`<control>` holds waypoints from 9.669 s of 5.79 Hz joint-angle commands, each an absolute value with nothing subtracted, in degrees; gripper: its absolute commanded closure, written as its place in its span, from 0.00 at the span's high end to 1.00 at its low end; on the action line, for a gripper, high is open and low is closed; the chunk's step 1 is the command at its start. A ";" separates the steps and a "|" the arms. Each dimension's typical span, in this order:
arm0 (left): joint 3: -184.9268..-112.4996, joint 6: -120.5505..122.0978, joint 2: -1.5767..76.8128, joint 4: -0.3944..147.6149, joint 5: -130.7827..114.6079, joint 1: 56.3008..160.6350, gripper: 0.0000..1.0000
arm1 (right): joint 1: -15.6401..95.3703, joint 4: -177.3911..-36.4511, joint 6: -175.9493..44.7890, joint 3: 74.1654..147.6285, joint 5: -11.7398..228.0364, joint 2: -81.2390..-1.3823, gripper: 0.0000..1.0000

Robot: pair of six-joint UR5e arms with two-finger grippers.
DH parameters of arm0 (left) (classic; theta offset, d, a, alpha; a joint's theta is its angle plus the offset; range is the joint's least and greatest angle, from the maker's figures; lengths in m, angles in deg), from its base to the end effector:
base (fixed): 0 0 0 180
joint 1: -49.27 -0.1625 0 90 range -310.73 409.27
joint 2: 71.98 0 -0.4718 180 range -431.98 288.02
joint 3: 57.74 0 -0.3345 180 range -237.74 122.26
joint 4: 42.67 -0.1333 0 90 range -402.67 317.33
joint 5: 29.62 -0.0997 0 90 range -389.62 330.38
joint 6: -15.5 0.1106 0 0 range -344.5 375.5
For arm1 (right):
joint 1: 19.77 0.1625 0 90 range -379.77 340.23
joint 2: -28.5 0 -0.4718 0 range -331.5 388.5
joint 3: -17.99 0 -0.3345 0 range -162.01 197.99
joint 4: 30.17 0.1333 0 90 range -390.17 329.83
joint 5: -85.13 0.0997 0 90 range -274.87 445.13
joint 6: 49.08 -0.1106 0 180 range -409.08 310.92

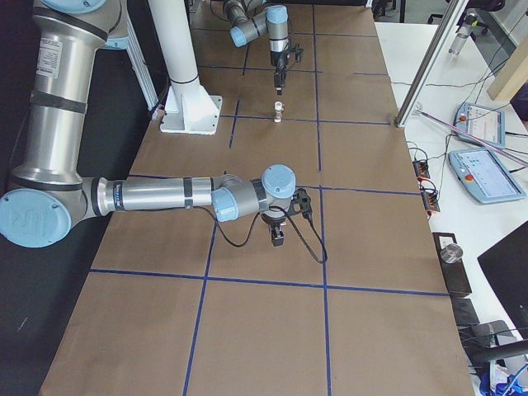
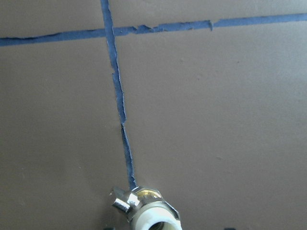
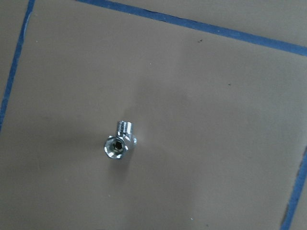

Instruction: Assemble PPR valve and pipe with both arms

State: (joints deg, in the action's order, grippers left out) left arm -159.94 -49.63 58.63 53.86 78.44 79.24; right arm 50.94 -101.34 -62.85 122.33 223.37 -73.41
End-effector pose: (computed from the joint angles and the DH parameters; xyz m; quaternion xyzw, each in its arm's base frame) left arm 0.5141 -0.4108 0.2221 0.1041 0.4967 0.0394 0.8607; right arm -0.0698 -0.3532 0.6425 0.0471 -0.4329 -0.1185 0.8924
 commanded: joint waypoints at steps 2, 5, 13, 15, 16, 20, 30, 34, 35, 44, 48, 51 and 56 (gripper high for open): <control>-163.92 -49.45 54.50 54.10 78.57 79.95 0.81 | 38.62 -92.23 -87.17 119.44 213.47 -68.12 1.00; -164.00 -49.71 53.36 54.63 78.48 79.86 0.82 | 35.96 -92.05 -87.05 114.86 212.83 -67.57 0.99; -167.16 -49.89 51.86 54.54 78.40 80.03 0.82 | 35.52 -92.14 -90.88 117.97 212.48 -66.43 0.00; -170.83 -49.45 48.46 54.63 78.48 80.30 0.83 | 31.16 -93.02 -115.67 127.89 212.75 -59.60 0.00; -172.69 -49.36 46.43 54.71 78.48 80.91 0.83 | 27.29 -93.02 -127.71 129.77 212.22 -53.30 0.00; -174.11 -49.97 44.05 54.80 78.48 81.35 0.84 | 9.61 -112.79 -144.17 124.80 193.26 -24.97 0.00; -174.73 -50.15 43.95 54.89 78.40 81.35 0.85 | 6.34 -112.97 -146.02 118.80 190.59 -22.48 0.01; -174.73 -50.15 43.95 54.89 78.40 81.35 0.86 | 6.42 -112.79 -145.85 118.36 190.59 -22.74 0.01; -174.73 -50.15 43.95 54.89 78.40 81.35 0.86 | 6.42 -112.70 -145.76 117.93 190.51 -22.66 0.01; -179.37 -37.50 27.49 55.59 78.92 85.54 0.86 | 18.92 -112.62 -139.49 140.05 200.28 -46.40 1.00; -178.25 -5.67 13.13 55.51 96.98 107.48 0.87 | 45.72 -112.53 -90.09 140.71 214.18 -71.74 1.00; -161.71 25.76 10.02 55.24 107.81 126.54 0.96 | 69.21 -113.40 -50.31 125.70 223.20 -76.62 1.00; -158.12 23.15 7.32 53.66 110.30 133.46 1.00 | 73.12 -131.41 -28.79 125.47 223.30 -75.74 1.00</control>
State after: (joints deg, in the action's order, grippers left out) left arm -158.51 23.47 9.02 53.56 110.16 132.55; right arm 71.97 -128.48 -31.70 124.61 223.95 -75.49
